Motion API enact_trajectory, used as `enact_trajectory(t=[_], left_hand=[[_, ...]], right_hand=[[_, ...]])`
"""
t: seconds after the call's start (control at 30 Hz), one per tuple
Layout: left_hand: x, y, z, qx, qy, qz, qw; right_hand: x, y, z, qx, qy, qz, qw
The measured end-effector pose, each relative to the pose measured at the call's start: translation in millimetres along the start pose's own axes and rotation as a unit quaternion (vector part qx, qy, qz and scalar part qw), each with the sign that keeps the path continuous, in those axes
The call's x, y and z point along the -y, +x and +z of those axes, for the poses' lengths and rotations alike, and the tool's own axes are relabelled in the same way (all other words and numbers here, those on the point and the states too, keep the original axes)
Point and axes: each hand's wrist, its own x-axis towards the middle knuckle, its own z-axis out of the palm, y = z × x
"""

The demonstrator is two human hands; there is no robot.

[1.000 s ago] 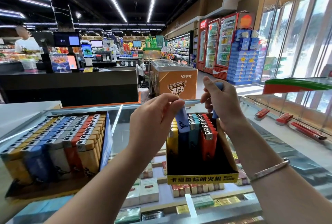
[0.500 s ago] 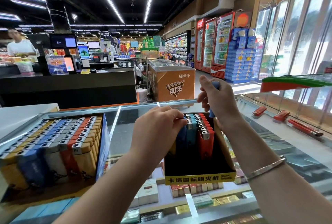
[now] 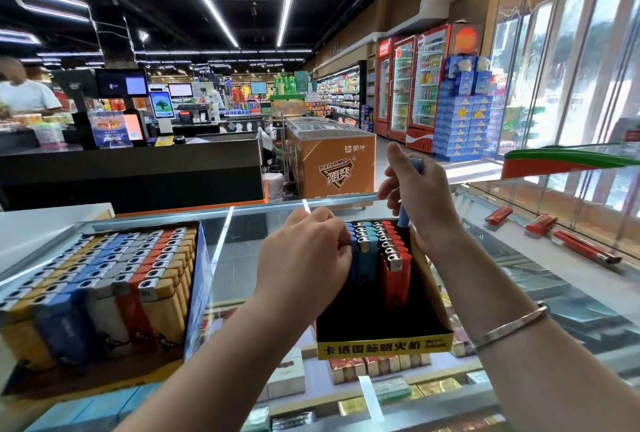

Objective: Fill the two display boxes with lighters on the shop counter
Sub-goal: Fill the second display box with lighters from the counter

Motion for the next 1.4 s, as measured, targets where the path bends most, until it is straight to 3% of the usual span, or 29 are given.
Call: enact_trajectory(t=[0.23, 0.53, 0.67, 0.83, 1.0, 1.2, 1.4], left_hand=[[1, 0, -2, 0.011, -0.096, -0.011, 0.995], [-8, -1, -7, -0.106, -0.186, 0.047, 0.976], [-5, 2, -10, -0.159, -0.211, 0.065, 0.962], [4, 7, -19, -0.224, -0.276, 0.028, 0.934], [9, 11, -21, -0.178, -0.295, -0.017, 0.939], [8, 8, -19, -0.125, -0.288, -0.002, 0.950], [7, 5, -16, -0.101, -0.199, 0.054, 0.973]], right_hand=[[4, 2, 1, -0.025, 0.040, 0.068, 0.997], [14, -17, 16, 0.167, -0.007, -0.027, 0.986], [11, -12, 16, 0.162, -0.009, -0.009, 0.987], [2, -6, 10, 0.117, -0.048, -0.015, 0.992], [-8, 6, -5, 0.036, -0.092, 0.040, 0.994], [-21, 10, -2, 0.100, -0.154, 0.115, 0.976], [-28, 14, 2, 0.099, -0.181, 0.099, 0.973]])
